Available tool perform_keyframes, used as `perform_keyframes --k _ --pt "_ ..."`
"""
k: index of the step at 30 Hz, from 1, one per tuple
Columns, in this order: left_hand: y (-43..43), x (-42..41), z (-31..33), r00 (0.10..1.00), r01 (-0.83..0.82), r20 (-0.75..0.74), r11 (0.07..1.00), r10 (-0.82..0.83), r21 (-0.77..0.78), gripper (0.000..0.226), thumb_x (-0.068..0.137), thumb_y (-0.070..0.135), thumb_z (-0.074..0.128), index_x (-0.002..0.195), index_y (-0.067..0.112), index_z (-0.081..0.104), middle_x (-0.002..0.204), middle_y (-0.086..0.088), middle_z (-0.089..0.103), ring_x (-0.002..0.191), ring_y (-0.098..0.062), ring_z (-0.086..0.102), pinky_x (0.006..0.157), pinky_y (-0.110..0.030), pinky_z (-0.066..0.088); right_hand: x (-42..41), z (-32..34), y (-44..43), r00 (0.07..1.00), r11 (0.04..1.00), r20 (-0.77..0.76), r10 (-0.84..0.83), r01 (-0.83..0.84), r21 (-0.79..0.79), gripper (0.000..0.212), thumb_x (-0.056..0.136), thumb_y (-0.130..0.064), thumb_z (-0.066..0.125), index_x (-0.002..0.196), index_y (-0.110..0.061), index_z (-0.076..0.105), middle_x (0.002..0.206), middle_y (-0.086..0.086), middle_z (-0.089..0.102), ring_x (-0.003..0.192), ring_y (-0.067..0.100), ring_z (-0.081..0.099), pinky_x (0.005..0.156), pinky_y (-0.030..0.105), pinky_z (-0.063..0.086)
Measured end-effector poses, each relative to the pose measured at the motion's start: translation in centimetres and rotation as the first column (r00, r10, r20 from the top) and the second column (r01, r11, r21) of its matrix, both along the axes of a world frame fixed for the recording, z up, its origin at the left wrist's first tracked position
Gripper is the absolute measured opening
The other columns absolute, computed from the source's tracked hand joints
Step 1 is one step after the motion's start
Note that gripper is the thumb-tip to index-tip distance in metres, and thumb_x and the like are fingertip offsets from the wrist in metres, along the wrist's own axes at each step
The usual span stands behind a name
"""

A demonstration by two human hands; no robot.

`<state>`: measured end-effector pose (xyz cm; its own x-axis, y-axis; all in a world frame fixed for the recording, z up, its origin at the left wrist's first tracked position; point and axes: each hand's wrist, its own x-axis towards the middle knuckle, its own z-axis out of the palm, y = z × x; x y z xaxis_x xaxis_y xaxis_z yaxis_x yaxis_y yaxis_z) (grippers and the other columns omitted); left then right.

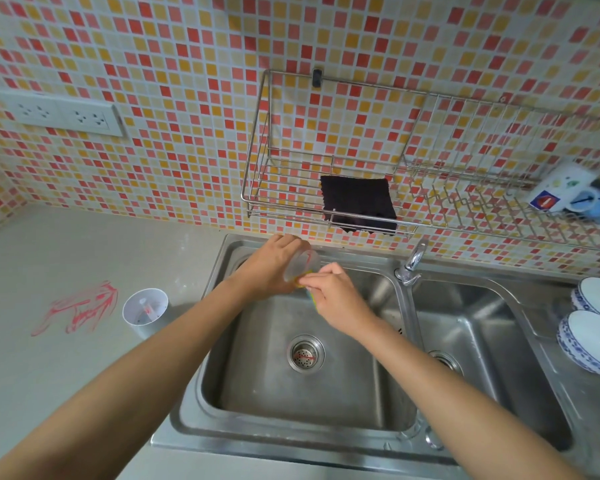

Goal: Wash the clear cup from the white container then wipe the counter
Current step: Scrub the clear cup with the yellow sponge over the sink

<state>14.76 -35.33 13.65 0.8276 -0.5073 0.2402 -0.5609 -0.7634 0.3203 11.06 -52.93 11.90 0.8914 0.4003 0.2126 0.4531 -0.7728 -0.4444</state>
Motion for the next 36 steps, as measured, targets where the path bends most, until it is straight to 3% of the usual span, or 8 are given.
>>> perform_keyframes --k 4,7,11,16,18,23,29,36 --pt "-0.7 0.2 0.3 1.0 0.012 0.008 1.0 -0.012 0.005 0.069 0.071 0.032 0.082 0.13 0.018 0.048 0.129 0.001 0.052 0.117 -0.016 0.045 0.099 -0.018 0.03 0.1 0.1 -0.5 0.948 0.959 0.319 0.025 0.067 -0.275 0.017 0.08 -0.01 0.056 0.089 -0.014 0.071 0.089 -0.006 0.067 0.091 0.023 0.051 0.072 0.035 0.046" --pt "-0.7 0.4 0.4 1.0 0.02 0.005 1.0 -0.02 0.024 0.071 0.071 0.031 0.081 0.132 0.02 0.046 0.129 0.002 0.05 0.115 -0.017 0.043 0.1 -0.026 0.038 -0.1 -0.6 0.2 0.961 0.981 0.273 -0.039 0.089 -0.174 0.025 0.081 -0.006 0.052 0.091 -0.013 0.073 0.09 -0.004 0.07 0.092 0.024 0.05 0.074 0.037 0.049" --pt "0.0 0.4 -0.4 1.0 0.023 -0.005 0.999 -0.023 0.025 0.071 0.073 0.04 0.08 0.133 0.019 0.048 0.13 0.001 0.052 0.117 -0.02 0.045 0.098 -0.027 0.04 -0.4 -1.0 0.6 0.997 0.994 -0.057 -0.059 0.064 0.085 0.026 0.09 -0.005 0.056 0.108 -0.014 0.073 0.097 -0.002 0.07 0.095 0.018 0.041 0.087 0.02 0.036" --pt "-0.6 0.4 -0.6 1.0 0.013 0.006 1.0 -0.013 0.016 0.073 0.07 0.031 0.082 0.132 0.02 0.046 0.132 0.003 0.05 0.119 -0.017 0.043 0.099 -0.024 0.037 0.2 -0.7 -0.4 0.958 0.977 0.286 -0.012 0.072 -0.2 0.021 0.082 -0.011 0.052 0.091 -0.015 0.071 0.089 -0.007 0.067 0.093 0.019 0.042 0.076 0.036 0.049" --pt "-0.7 0.6 -0.5 1.0 0.024 0.014 0.999 -0.025 0.025 0.073 0.069 0.029 0.082 0.132 0.021 0.046 0.131 0.003 0.05 0.118 -0.016 0.042 0.1 -0.024 0.036 0.2 -0.9 -0.1 0.957 0.98 0.288 -0.039 0.093 -0.177 0.018 0.079 -0.007 0.059 0.091 -0.015 0.071 0.089 -0.007 0.067 0.092 0.02 0.043 0.075 0.036 0.049" --pt "0.7 0.2 -1.1 0.998 0.013 -0.067 1.0 -0.014 -0.011 0.076 0.069 0.041 0.083 0.132 0.023 0.046 0.135 0.006 0.049 0.123 -0.014 0.043 0.103 -0.026 0.038 0.6 -1.0 -0.6 0.999 0.999 -0.025 0.046 -0.047 -0.027 0.026 0.091 -0.007 0.058 0.11 -0.018 0.072 0.11 -0.004 0.07 0.093 0.012 0.038 0.09 0.017 0.038" --pt "0.5 0.6 -0.2 0.992 -0.009 -0.123 0.998 0.002 -0.057 0.082 0.065 0.034 0.084 0.135 0.025 0.043 0.135 0.008 0.047 0.123 -0.014 0.042 0.104 -0.031 0.042 0.8 0.1 -2.4 0.941 0.987 0.326 0.094 -0.047 -0.151 0.036 0.076 0.002 0.071 0.105 -0.017 0.073 0.113 -0.008 0.069 0.094 0.022 0.049 0.078 0.038 0.054" --pt "0.7 0.6 0.1 0.98 0.03 -0.192 0.993 -0.051 -0.113 0.081 0.069 0.036 0.082 0.138 0.025 0.042 0.138 0.007 0.046 0.125 -0.011 0.04 0.102 -0.023 0.03 0.6 -0.3 -2.5 0.914 0.987 0.388 0.122 -0.071 -0.144 0.029 0.077 -0.005 0.075 0.104 -0.014 0.072 0.114 -0.004 0.068 0.096 0.024 0.055 0.067 0.042 0.057"
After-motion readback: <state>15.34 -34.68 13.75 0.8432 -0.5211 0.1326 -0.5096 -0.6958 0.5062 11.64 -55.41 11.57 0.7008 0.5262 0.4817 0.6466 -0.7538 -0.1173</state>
